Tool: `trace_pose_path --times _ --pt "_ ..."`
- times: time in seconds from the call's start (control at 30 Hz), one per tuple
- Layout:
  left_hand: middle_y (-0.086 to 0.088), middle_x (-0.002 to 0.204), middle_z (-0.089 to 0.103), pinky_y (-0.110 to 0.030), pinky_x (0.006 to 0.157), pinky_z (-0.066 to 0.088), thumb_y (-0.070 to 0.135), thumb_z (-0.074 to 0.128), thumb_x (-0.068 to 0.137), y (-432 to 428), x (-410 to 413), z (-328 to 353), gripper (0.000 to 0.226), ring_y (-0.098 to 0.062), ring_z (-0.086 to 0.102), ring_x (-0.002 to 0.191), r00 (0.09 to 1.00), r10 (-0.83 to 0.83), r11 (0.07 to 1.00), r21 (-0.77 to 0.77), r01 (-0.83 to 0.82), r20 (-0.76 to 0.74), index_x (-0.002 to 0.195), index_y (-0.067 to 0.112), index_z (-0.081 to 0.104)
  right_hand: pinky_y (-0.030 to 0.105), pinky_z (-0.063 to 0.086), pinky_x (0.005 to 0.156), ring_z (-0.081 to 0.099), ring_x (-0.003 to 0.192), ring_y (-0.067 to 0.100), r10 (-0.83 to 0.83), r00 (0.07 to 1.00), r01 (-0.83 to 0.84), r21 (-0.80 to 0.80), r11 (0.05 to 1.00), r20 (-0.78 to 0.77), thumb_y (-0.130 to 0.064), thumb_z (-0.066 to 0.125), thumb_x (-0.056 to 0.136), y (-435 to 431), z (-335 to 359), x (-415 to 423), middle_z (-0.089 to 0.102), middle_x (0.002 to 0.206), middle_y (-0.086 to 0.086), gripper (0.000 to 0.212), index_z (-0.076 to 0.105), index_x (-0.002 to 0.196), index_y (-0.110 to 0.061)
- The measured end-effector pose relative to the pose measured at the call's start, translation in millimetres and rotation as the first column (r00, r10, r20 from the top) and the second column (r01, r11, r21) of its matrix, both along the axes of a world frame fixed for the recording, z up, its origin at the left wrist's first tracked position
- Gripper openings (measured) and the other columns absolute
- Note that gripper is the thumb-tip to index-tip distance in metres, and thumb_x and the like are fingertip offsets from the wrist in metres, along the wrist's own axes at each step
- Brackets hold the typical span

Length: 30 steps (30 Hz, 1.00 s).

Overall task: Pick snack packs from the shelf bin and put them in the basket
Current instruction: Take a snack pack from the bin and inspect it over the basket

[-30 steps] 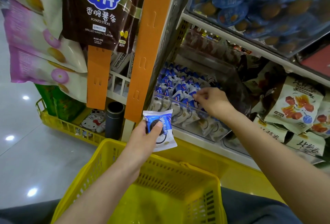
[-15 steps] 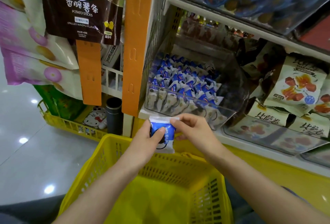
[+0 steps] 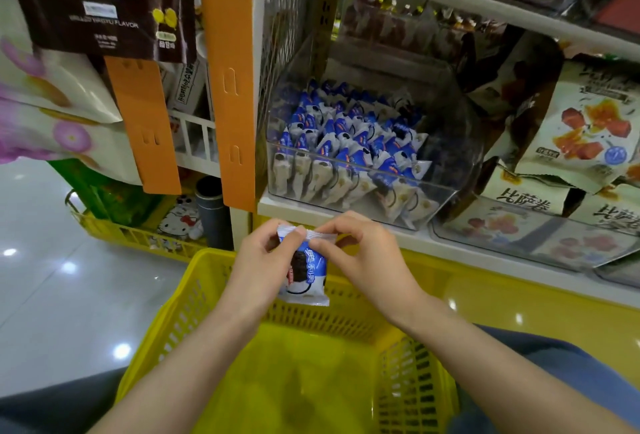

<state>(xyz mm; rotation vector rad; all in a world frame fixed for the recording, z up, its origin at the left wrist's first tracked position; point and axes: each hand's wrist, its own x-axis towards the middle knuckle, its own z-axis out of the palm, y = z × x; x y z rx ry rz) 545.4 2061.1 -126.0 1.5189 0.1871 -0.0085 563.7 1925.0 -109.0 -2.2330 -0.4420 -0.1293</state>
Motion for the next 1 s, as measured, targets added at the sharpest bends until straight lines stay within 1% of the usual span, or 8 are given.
trace_pose_path --times 0.13,0.27,0.4,0.6,0.7,0.77,0.87,1.0 --pt "-0.008 0.081 0.069 -0.018 0.057 0.049 0.025 0.055 0.091 1 0 1 0.018 -0.010 0.066 0.072 0.997 -0.051 0.997 -0.054 0.048 -0.054 0.091 0.008 0.062 0.012 0.044 0.066 0.055 0.070 -0.002 -0.015 0.998 0.017 -0.030 0.999 0.068 -0.021 0.069 0.082 -3 0 0 0.058 0.072 -0.017 0.004 0.072 0.083 -0.020" --pt "0.001 0.088 0.070 -0.018 0.058 0.053 0.025 0.064 0.083 1 -1 2 0.021 -0.004 0.066 0.069 0.987 -0.084 0.993 -0.096 0.071 -0.134 0.102 0.017 0.058 0.025 0.056 0.065 0.062 0.067 0.009 -0.135 0.967 0.194 0.278 0.941 -0.217 -0.013 0.063 0.086 -9 4 9 0.067 0.073 -0.001 0.015 0.064 0.073 -0.021" --pt "-0.002 0.082 0.070 -0.022 0.062 0.056 0.015 0.064 0.084 4 -1 3 0.016 -0.009 0.066 0.070 0.994 -0.018 0.987 -0.160 0.001 -0.107 0.099 0.014 0.061 0.016 0.054 0.058 0.065 0.060 0.005 -0.082 0.892 0.332 0.519 0.788 -0.445 -0.006 0.057 0.089 -16 8 14 0.067 0.077 0.007 0.010 0.058 0.081 -0.011" --pt "0.000 0.078 0.065 -0.022 0.067 0.055 0.012 0.054 0.091 13 4 -1 0.016 -0.010 0.062 0.074 0.980 0.195 0.981 -0.019 -0.195 0.028 0.079 0.016 0.063 0.022 0.056 0.061 0.066 0.063 0.009 0.068 0.754 0.147 0.268 0.952 -0.654 -0.001 0.062 0.085 -11 -2 6 0.068 0.092 0.017 0.030 0.046 0.110 -0.006" --pt "0.002 0.075 0.065 -0.024 0.067 0.048 0.013 0.055 0.091 13 5 -1 0.018 -0.010 0.060 0.070 0.978 0.134 0.965 0.205 -0.165 0.158 0.075 0.021 0.059 0.033 0.049 0.094 0.060 0.104 0.013 -0.007 0.879 -0.006 -0.025 1.000 -0.478 -0.016 0.071 0.080 -7 -9 2 0.061 0.120 0.006 0.053 0.043 0.125 -0.015" --pt "0.007 0.068 0.061 -0.017 0.058 0.041 0.014 0.056 0.090 12 3 -3 0.020 -0.004 0.054 0.062 0.972 0.072 0.939 0.314 -0.142 0.225 0.073 0.024 0.057 0.024 0.040 0.101 0.050 0.117 0.005 0.002 0.961 -0.022 -0.072 0.997 -0.275 -0.026 0.069 0.081 -6 -7 -1 0.055 0.126 -0.005 0.051 0.046 0.126 -0.025" --pt "0.011 0.062 0.055 -0.011 0.053 0.035 0.015 0.056 0.090 9 0 -3 0.019 0.002 0.049 0.058 0.958 -0.006 0.911 0.396 -0.112 0.285 0.073 0.023 0.056 0.020 0.047 0.089 0.059 0.099 0.003 0.013 0.986 0.000 0.079 0.997 -0.164 -0.024 0.064 0.085 -6 -1 -2 0.065 0.105 -0.003 0.025 0.059 0.109 -0.023" --pt "0.010 0.067 0.058 -0.008 0.055 0.037 0.016 0.054 0.091 8 -4 -2 0.016 0.005 0.053 0.063 0.943 -0.075 0.880 0.467 -0.090 0.323 0.076 0.022 0.054 0.037 0.054 0.077 0.066 0.080 0.016 0.021 0.983 0.010 0.168 0.986 -0.185 -0.019 0.063 0.086 -2 2 -4 0.071 0.083 0.002 0.003 0.066 0.088 -0.020"
